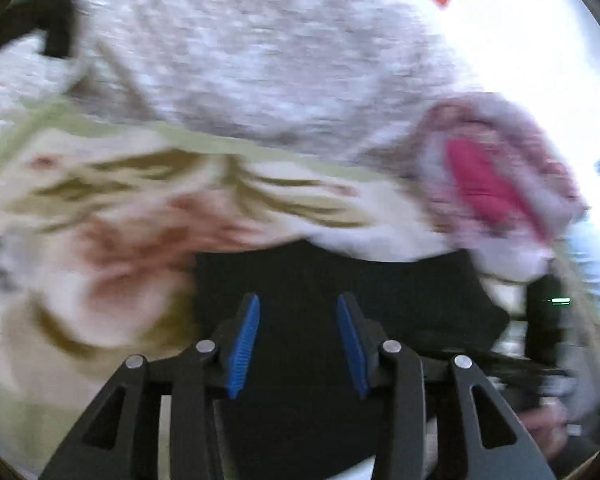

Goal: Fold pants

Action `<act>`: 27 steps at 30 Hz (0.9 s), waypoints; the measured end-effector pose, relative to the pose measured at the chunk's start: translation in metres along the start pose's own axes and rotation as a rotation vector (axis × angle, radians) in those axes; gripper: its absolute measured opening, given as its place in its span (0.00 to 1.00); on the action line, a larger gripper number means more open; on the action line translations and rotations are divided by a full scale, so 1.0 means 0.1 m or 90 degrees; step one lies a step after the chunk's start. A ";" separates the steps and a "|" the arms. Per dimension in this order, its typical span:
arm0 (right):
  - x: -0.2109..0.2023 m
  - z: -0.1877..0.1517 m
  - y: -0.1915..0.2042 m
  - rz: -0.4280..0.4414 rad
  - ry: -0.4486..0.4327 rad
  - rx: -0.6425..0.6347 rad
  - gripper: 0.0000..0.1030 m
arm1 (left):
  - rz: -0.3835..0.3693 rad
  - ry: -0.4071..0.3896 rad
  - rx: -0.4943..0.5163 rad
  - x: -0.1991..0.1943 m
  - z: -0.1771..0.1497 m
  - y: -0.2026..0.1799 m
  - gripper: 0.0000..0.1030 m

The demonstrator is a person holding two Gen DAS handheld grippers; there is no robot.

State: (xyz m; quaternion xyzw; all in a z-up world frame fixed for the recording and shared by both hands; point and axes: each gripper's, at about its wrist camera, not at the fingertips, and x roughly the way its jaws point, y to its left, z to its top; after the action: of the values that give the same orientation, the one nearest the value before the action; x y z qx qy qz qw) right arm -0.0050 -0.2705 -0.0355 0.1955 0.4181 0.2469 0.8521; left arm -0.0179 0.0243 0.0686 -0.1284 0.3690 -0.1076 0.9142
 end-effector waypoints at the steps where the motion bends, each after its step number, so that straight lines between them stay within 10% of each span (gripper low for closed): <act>1: 0.04 0.00 0.02 0.006 0.007 0.001 0.42 | 0.026 0.005 -0.009 0.03 0.00 0.10 0.42; 11: 0.42 0.16 0.20 0.023 0.037 -0.011 0.40 | 0.053 0.040 -0.061 0.21 -0.12 0.35 0.42; 13: 0.45 0.14 0.24 0.007 0.042 -0.026 0.03 | 0.056 0.041 -0.055 0.22 -0.13 0.33 0.42; 27: 0.18 0.08 0.18 -0.055 -0.013 -0.035 0.13 | 0.071 0.028 -0.003 0.20 -0.15 0.21 0.42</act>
State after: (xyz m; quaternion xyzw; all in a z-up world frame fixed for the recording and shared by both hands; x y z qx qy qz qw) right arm 0.0060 -0.2463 -0.0325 0.1563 0.4105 0.2195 0.8711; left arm -0.0117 0.0363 0.0386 -0.1076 0.3958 -0.0584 0.9101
